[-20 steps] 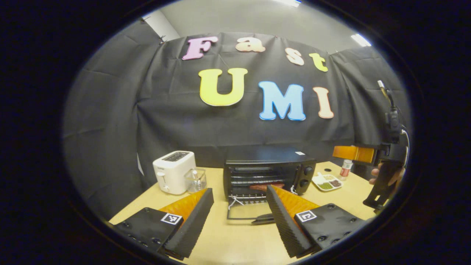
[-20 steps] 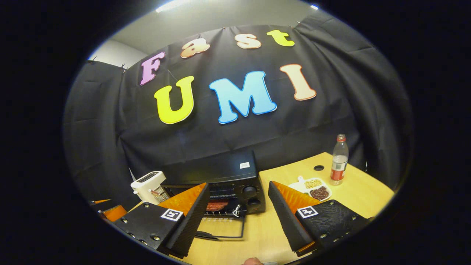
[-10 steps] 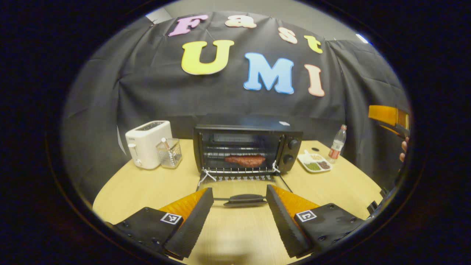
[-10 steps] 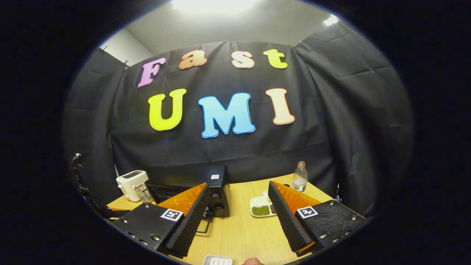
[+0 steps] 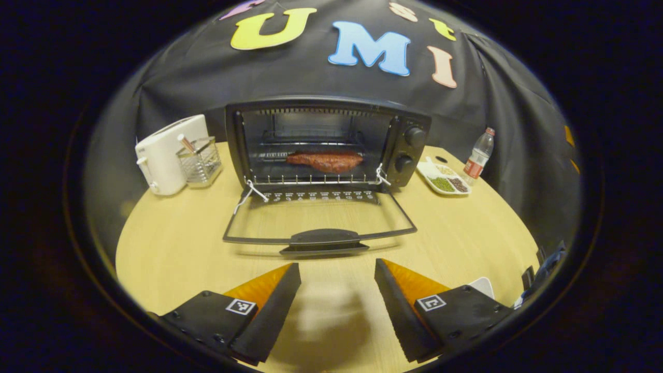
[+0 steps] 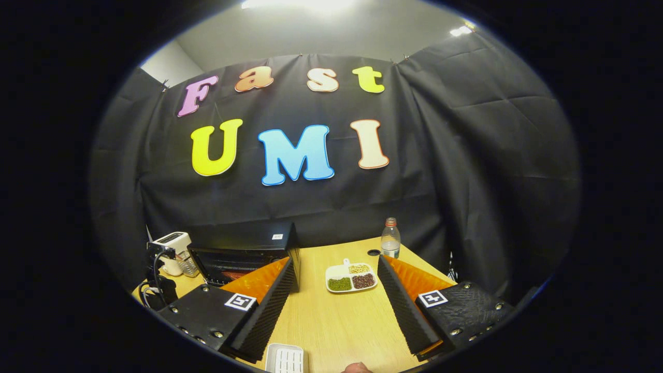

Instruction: Open the electric oven with the left hand, put the food in, and close the electric oven.

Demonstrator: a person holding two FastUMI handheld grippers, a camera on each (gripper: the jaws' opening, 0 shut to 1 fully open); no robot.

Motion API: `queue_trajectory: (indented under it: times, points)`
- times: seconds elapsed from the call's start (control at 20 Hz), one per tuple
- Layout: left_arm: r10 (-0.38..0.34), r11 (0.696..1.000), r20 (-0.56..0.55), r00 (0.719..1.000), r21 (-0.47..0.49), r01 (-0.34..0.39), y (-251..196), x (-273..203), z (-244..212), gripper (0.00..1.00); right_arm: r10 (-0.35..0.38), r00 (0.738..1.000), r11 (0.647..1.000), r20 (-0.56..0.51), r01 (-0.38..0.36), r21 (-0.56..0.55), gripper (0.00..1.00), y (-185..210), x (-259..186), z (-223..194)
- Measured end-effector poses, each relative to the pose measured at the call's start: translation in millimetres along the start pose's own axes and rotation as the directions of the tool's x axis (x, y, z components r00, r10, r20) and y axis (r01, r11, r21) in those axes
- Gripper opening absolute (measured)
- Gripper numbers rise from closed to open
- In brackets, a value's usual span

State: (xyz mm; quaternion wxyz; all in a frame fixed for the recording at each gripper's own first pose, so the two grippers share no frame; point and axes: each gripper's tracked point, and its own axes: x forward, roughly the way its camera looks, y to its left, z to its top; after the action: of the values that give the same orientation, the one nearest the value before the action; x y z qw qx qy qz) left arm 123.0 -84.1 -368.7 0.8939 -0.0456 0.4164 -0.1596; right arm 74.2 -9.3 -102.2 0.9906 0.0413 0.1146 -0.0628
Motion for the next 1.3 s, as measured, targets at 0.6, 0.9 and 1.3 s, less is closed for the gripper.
queue_trajectory:
  times: [0.6,0.9,1.3]
  points:
    - [0.071,0.994,-0.101,0.992,0.084,-0.063,14,50,-15,0.95,-0.110,0.994,0.994,-0.018,0.110,-0.005,0.98,-31,-16,-8]
    - [0.104,0.994,-0.086,0.991,0.029,-0.102,13,49,-9,0.95,-0.095,0.995,0.995,-0.013,0.094,-0.036,0.98,-27,-15,-8]
    - [0.114,0.992,-0.005,0.993,0.046,-0.114,9,26,10,0.95,-0.054,0.999,0.996,-0.011,0.053,-0.069,0.98,-16,-10,-10]
